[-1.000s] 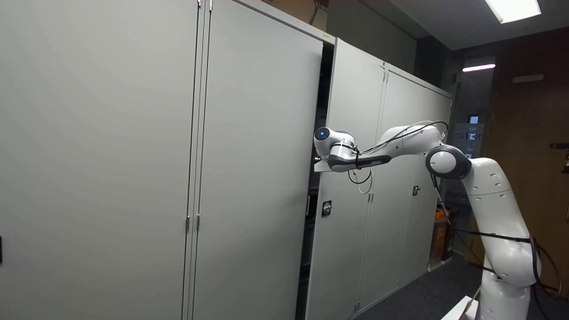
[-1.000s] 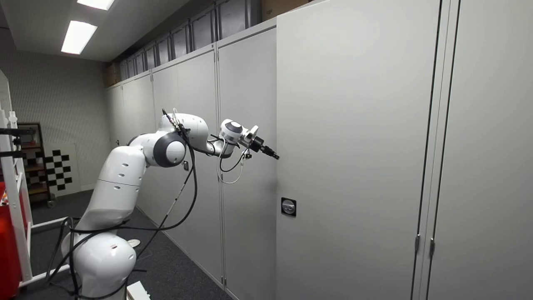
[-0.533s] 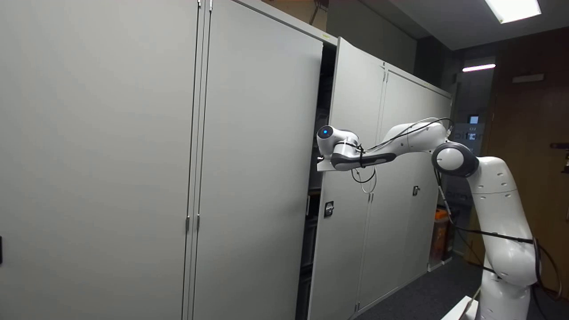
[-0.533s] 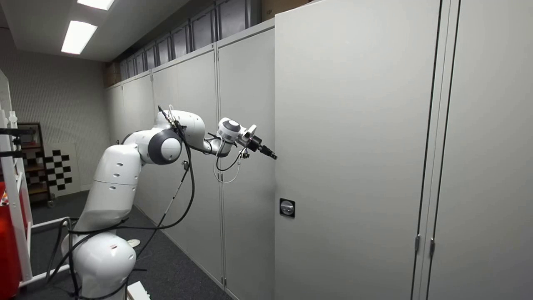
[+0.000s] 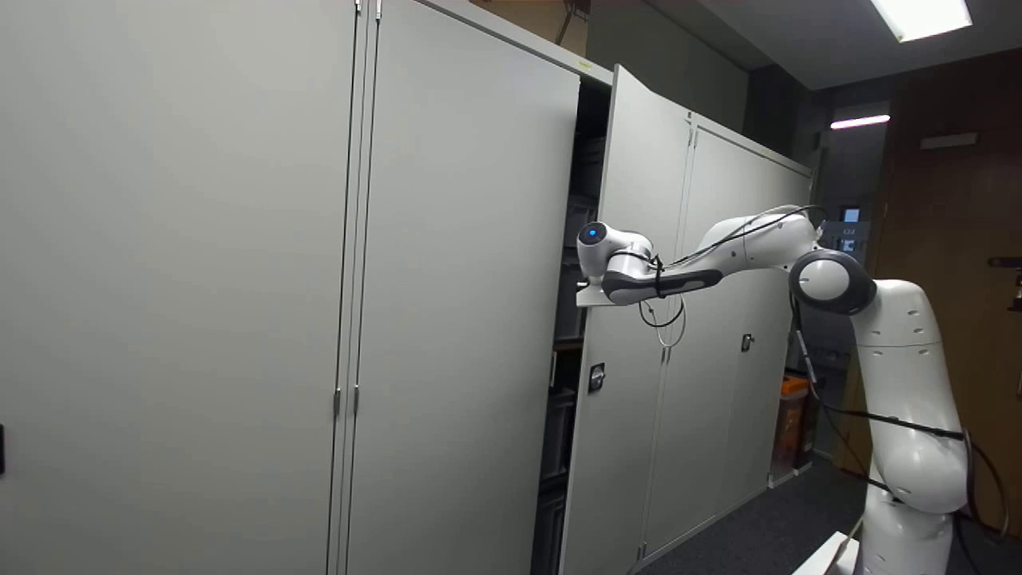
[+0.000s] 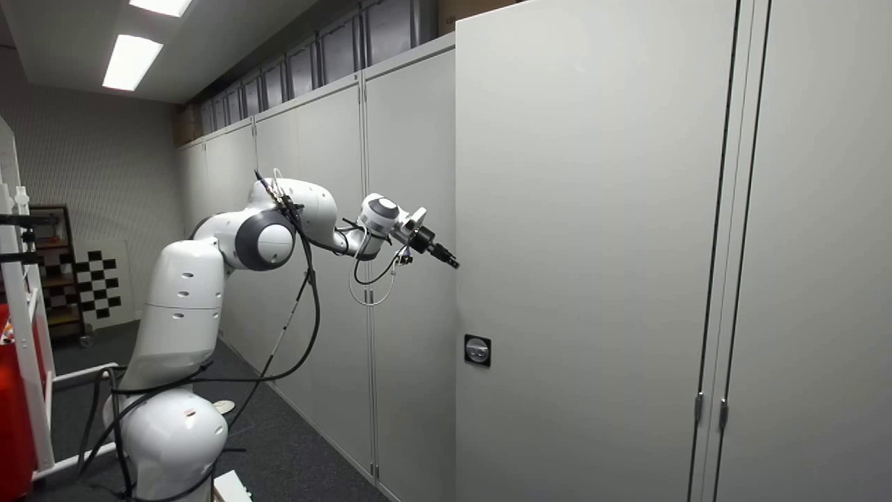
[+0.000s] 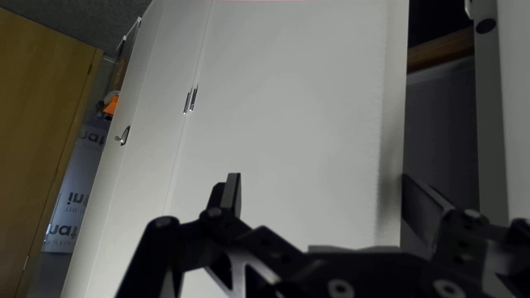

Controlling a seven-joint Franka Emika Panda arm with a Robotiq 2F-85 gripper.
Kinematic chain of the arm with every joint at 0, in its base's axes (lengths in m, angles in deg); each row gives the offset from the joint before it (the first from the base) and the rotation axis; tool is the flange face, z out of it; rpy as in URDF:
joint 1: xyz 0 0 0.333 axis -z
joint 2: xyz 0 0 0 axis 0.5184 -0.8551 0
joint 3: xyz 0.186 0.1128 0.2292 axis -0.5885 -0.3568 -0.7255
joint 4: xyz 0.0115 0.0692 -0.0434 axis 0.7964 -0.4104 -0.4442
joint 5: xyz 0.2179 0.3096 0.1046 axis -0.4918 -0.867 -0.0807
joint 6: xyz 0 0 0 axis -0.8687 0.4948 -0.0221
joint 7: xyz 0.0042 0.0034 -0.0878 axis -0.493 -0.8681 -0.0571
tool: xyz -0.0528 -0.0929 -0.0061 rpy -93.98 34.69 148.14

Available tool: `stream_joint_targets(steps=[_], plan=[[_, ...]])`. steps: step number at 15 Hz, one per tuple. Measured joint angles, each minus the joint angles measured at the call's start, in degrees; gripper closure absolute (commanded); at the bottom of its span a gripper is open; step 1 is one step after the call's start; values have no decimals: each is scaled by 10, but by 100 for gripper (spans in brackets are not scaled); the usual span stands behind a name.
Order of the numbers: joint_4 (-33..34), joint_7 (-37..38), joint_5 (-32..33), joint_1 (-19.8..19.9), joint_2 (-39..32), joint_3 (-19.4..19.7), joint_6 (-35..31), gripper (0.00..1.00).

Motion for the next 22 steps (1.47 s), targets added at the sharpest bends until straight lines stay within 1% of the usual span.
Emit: stream_joint_targets(steps=[11,22], plan=[[-60,2,-18,4,56,-12,40,0],[-114,6,-42,18,107,-22,55,0]])
